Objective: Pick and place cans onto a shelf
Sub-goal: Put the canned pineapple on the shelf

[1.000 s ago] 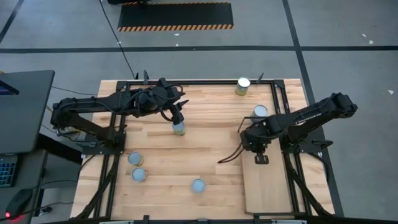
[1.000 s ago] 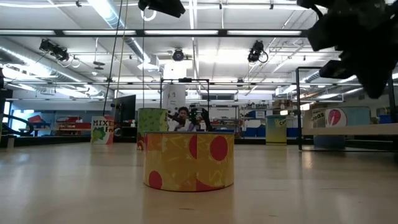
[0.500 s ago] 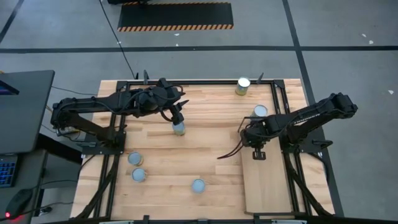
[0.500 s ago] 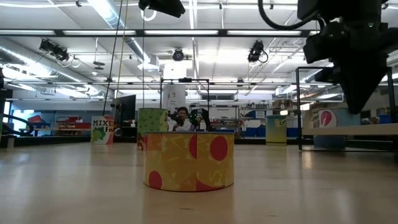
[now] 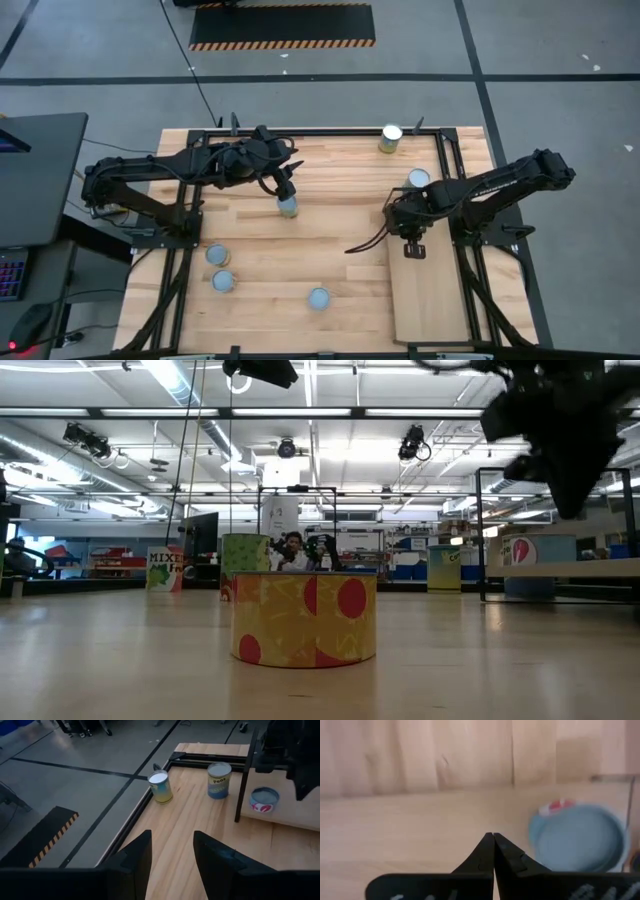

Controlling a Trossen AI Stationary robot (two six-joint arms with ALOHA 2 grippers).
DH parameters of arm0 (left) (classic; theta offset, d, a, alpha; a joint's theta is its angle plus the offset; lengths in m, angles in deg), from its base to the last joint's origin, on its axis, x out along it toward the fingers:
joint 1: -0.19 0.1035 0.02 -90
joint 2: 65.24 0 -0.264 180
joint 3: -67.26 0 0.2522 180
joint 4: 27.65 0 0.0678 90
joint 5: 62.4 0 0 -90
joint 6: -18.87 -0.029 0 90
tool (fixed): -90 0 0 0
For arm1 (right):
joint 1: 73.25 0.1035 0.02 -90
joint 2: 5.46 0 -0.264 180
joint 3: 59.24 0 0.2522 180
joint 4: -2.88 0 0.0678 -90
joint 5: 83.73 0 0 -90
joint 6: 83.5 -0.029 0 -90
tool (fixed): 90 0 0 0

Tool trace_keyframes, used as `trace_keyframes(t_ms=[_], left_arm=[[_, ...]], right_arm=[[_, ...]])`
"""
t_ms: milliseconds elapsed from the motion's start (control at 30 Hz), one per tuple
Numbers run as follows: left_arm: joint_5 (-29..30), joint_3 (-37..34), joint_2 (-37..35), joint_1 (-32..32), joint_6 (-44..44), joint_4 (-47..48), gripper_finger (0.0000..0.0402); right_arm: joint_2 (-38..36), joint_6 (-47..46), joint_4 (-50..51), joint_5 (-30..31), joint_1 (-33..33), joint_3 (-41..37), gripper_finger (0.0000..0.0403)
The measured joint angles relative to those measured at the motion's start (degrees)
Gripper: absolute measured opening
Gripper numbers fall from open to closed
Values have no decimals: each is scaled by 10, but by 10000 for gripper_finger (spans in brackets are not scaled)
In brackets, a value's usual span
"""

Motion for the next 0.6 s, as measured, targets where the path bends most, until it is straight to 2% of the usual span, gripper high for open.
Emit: trace_keyframes(t_ms=[67, 167, 267, 333, 433, 600], left_arm=[[-24, 0, -3, -1, 3, 7, 151], [-112, 1, -10, -1, 4, 19, 151], [-174, 0, -14, -6, 15, 49, 151], [-195, 0, -15, -10, 24, 59, 151], [-217, 0, -14, -20, 44, 93, 151], [-293, 0, -15, -47, 101, 190, 151]], right_arm=[[0, 0, -16, -2, 14, 28, 3], [0, 10, -51, -25, 49, 66, 2], [4, 13, -75, -17, 87, 92, 3], [18, 4, -85, -3, 110, 106, 3], [62, 9, -98, 0, 133, 140, 3], [162, 53, -103, 0, 147, 232, 6]])
